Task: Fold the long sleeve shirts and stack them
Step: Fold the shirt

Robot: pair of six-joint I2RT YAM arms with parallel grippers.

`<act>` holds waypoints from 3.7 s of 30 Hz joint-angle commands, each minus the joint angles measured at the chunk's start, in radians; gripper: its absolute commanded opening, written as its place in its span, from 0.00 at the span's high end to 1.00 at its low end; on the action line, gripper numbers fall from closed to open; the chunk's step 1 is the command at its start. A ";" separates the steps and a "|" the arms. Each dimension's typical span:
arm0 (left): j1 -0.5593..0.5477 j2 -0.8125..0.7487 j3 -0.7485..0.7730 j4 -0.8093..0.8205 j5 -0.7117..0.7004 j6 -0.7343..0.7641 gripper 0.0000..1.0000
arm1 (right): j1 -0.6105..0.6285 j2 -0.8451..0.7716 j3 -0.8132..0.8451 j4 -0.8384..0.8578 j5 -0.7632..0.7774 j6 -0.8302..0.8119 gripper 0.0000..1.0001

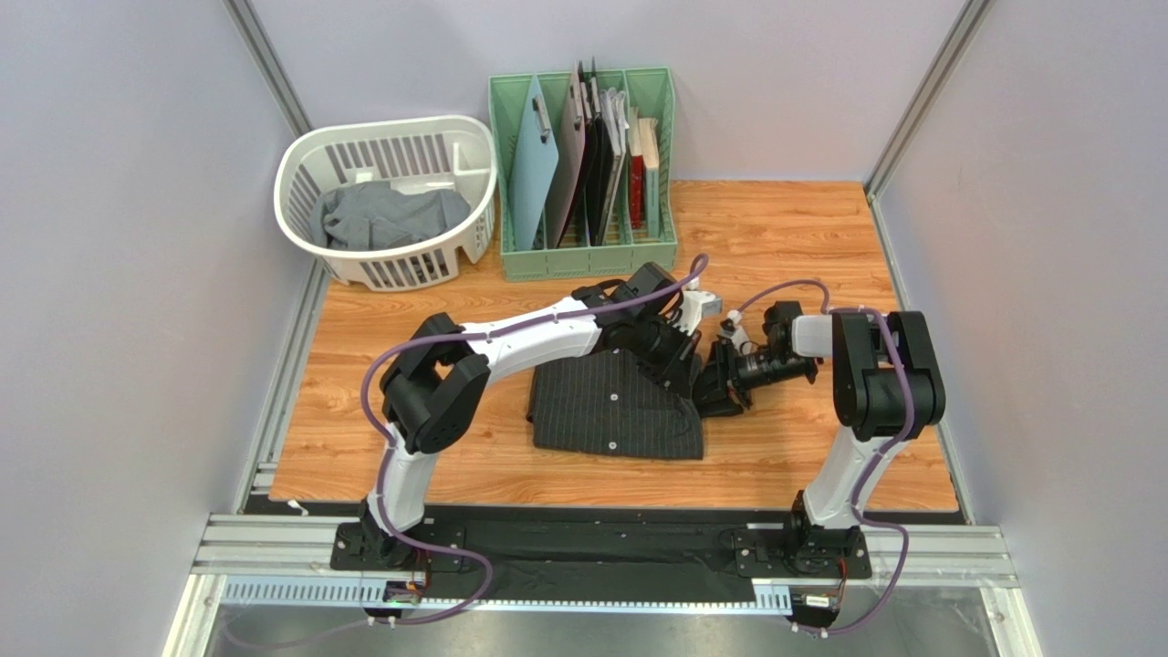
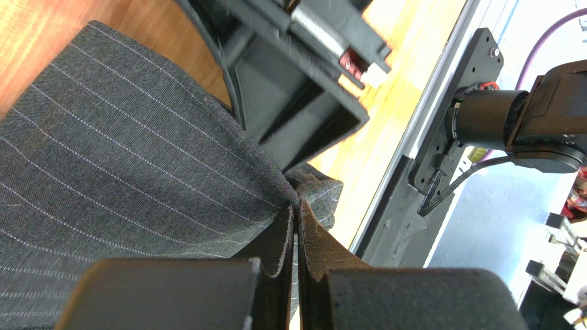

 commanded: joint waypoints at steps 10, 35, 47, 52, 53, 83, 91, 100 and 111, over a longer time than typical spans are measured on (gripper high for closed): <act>0.066 -0.161 -0.092 -0.039 -0.075 0.035 0.57 | 0.024 -0.040 0.079 -0.105 0.051 -0.089 1.00; 0.510 -0.319 -0.307 -0.614 0.206 0.435 0.53 | 0.024 0.039 0.142 -0.153 0.130 -0.126 1.00; 0.425 -0.267 -0.380 -0.487 0.221 0.343 0.47 | 0.025 0.036 0.166 -0.182 0.180 -0.146 1.00; 0.422 -0.258 -0.391 -0.465 0.176 0.320 0.48 | 0.025 0.049 0.177 -0.196 0.196 -0.154 1.00; 0.419 -0.253 -0.388 -0.464 0.171 0.319 0.48 | 0.024 0.052 0.180 -0.196 0.200 -0.155 1.00; 0.436 -0.284 -0.367 -0.481 0.078 0.328 1.00 | 0.021 0.142 0.381 -0.450 0.375 -0.339 1.00; 0.424 -0.267 -0.360 -0.467 0.096 0.319 1.00 | 0.022 0.155 0.335 -0.394 0.274 -0.297 1.00; 0.541 -0.350 -0.311 -0.508 0.130 0.381 0.68 | -0.107 0.099 0.420 -0.591 0.380 -0.466 0.69; 0.488 -0.209 -0.051 -0.468 0.107 0.615 0.55 | -0.033 0.033 0.594 -0.566 0.194 -0.370 0.73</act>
